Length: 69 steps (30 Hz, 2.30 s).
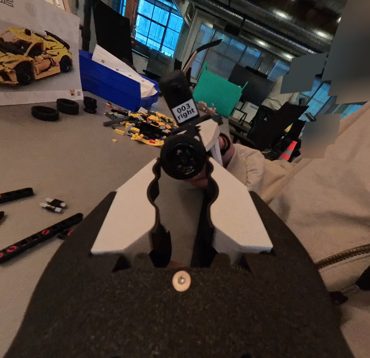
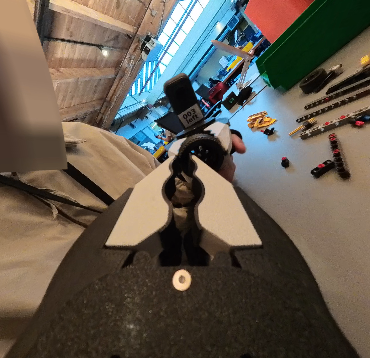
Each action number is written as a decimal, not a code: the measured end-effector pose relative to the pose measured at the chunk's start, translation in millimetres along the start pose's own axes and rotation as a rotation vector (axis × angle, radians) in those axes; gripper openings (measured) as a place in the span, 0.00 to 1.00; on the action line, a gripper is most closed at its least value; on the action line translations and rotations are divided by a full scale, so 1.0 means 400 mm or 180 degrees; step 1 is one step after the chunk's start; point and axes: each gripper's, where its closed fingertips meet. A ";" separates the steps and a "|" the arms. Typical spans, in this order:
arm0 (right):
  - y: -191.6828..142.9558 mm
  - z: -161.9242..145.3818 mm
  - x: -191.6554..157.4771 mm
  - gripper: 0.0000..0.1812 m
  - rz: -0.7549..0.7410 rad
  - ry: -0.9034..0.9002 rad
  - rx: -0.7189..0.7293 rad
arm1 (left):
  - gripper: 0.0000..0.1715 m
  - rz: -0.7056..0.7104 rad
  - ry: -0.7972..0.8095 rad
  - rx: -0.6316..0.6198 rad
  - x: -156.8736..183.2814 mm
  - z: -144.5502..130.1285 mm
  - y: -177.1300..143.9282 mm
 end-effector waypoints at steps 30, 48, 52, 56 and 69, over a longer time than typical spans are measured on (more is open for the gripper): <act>0.000 -0.009 0.051 0.08 -0.0147 0.0264 -0.0038 | 0.25 0.0902 0.1523 -0.0597 -0.043 -0.045 0.001; -0.064 0.055 0.055 0.02 -0.0082 0.0273 0.0390 | 0.26 0.1036 0.2126 -0.0607 -0.035 -0.034 0.000; -0.045 0.038 0.040 0.18 0.0019 0.0272 0.0260 | 0.26 0.0740 0.1955 0.0005 0.012 0.028 -0.016; 0.018 -0.023 0.004 0.13 0.0431 0.0609 -0.0214 | 0.26 0.0667 0.2190 -0.0071 0.031 0.010 -0.003; -0.027 -0.020 0.161 0.08 -0.1704 -0.1290 -0.0425 | 0.10 0.0636 0.0506 -0.0424 -0.076 -0.040 -0.012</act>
Point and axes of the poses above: each gripper's, where its closed fingertips meet, y out along the fingers, z out of its top, x = y × z across the jaws, and after that the axes turned 4 degrees about -z, right-handed
